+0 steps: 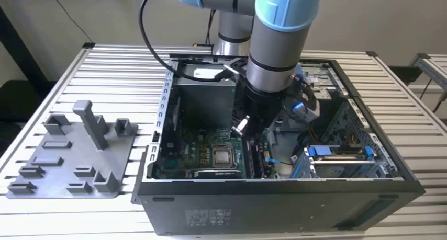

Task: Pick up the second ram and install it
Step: 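Press down the second ram until it locks into place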

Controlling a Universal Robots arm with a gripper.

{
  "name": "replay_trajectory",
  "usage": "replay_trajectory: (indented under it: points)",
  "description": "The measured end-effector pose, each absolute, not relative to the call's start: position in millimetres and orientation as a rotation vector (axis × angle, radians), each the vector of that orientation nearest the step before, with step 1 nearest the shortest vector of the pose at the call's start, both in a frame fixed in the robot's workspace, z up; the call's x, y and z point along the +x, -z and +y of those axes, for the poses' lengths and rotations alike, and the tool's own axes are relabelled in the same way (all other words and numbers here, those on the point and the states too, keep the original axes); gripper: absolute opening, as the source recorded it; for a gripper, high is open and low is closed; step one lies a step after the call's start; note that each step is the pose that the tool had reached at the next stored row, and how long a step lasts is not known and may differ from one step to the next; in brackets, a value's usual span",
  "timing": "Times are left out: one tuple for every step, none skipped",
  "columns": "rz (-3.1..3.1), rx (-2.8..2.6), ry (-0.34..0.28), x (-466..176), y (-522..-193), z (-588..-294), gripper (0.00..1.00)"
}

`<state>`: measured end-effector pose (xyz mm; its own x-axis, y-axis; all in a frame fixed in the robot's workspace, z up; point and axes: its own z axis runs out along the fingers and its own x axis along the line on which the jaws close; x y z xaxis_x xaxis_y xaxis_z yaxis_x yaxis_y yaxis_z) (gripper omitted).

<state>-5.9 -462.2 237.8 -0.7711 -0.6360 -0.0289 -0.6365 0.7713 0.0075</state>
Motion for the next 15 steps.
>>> replay_trajectory:
  points:
    - [2.924, -1.080, -0.026, -5.9, -236.9, -462.2, 0.11]
    - [2.914, -1.107, -0.027, -5.9, -235.9, -462.2, 0.11]
    - [2.904, -1.133, -0.027, -5.9, -234.9, -462.2, 0.11]
    - [2.894, -1.160, -0.027, -5.9, -233.7, -462.2, 0.11]
    - [2.883, -1.186, -0.028, -5.9, -232.6, -462.2, 0.11]
    - [2.872, -1.212, -0.028, -5.9, -231.8, -462.2, 0.11]
    - [2.861, -1.238, -0.029, -5.9, -230.8, -462.2, 0.11]
    - [2.851, -1.263, -0.029, -5.9, -229.9, -462.2, 0.11]
    - [2.840, -1.286, -0.030, -6.0, -229.1, -462.2, 0.11]
    - [2.832, -1.304, -0.030, -6.5, -228.4, -462.2, 0.11]
    - [2.826, -1.318, -0.031, -7.1, -228.1, -462.3, 0.11]
    - [2.822, -1.326, -0.030, -8.4, -228.2, -462.3, 0.11]
    - [2.820, -1.328, -0.030, -9.2, -228.1, -462.2, 0.11]
    - [2.819, -1.330, -0.030, -9.2, -227.9, -462.2, 0.11]
    - [2.817, -1.332, -0.030, -9.2, -227.0, -462.2, 0.11]
